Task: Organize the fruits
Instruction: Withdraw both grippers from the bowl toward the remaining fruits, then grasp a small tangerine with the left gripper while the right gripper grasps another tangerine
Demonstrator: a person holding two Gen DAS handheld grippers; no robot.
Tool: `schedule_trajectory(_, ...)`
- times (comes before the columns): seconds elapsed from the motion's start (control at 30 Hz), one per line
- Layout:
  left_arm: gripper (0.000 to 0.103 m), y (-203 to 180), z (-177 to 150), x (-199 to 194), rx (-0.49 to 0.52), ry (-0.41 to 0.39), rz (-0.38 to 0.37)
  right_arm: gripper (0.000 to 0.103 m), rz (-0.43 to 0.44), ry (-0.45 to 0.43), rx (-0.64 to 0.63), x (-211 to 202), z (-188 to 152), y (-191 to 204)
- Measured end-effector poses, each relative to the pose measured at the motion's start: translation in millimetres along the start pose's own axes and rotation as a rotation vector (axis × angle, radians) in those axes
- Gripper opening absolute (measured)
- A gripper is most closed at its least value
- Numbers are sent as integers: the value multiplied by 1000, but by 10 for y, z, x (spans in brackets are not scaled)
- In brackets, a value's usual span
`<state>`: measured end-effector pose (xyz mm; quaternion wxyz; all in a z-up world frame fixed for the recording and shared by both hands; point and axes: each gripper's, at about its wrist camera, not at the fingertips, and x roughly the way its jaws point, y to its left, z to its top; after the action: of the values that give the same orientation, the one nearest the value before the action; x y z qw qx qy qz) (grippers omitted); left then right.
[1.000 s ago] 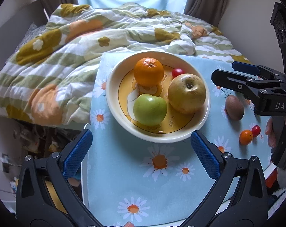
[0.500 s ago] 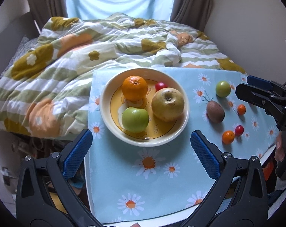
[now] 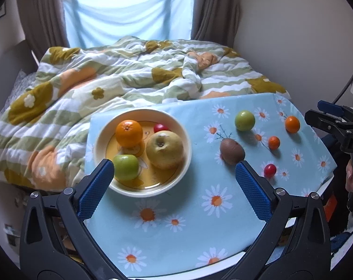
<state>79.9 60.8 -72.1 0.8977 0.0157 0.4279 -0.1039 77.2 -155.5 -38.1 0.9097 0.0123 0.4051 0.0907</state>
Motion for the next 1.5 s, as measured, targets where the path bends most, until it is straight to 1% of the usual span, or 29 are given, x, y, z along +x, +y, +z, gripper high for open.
schedule_trajectory(0.13, 103, -358, -29, 73, -7, 13, -3, 103, 15, 26, -14, -2, -80, -327)
schedule_trajectory(0.33, 103, -843, -172, 320, -36, 65, -15, 103, 32, 83, -74, 95, -269, -715)
schedule_trajectory(0.5, 103, -1125, -348, 539, -69, 100, -13, 103, 60, 123, -106, 242, -418, -995)
schedule_trajectory(0.67, 103, -1323, -511, 797, -89, 131, -20, 102, 79, 151, -171, 449, -578, -1132)
schedule_trajectory(0.77, 97, -1409, -586, 983, -97, 158, -19, 102, 75, 163, -206, 590, -657, -1172)
schedule_trajectory(0.9, 85, -1485, -674, 1190, -100, 187, -11, 102, 89, 169, -249, 753, -733, -1182)
schedule_trajectory(1.0, 77, -1532, -719, 1305, -94, 201, -8, 96, 119, 187, -251, 870, -772, -1184)
schedule_trajectory(1.07, 76, -1565, -724, 1357, -87, 206, -1, 95, 128, 191, -259, 934, -781, -1173)
schedule_trajectory(1.13, 71, -1580, -731, 1401, -84, 211, 2, 95, 140, 194, -264, 984, -789, -1167)
schedule_trajectory(1.17, 65, -1586, -731, 1430, -84, 216, 2, 95, 145, 196, -266, 1006, -792, -1162)
schedule_trajectory(1.23, 64, -1577, -740, 1470, -89, 224, 4, 91, 156, 203, -270, 1049, -791, -1148)
schedule_trajectory(1.27, 62, -1572, -743, 1488, -92, 224, 4, 89, 160, 207, -272, 1069, -796, -1142)
schedule_trajectory(1.3, 57, -1571, -747, 1505, -93, 226, 5, 88, 163, 209, -275, 1084, -797, -1138)
schedule_trajectory(1.33, 55, -1571, -751, 1518, -91, 227, 10, 88, 165, 209, -277, 1097, -800, -1134)
schedule_trajectory(1.43, 45, -1577, -749, 1522, -72, 224, 37, 87, 172, 208, -280, 1119, -793, -1126)
schedule_trajectory(1.5, 44, -1558, -752, 1517, -79, 223, 29, 85, 175, 207, -280, 1136, -782, -1122)
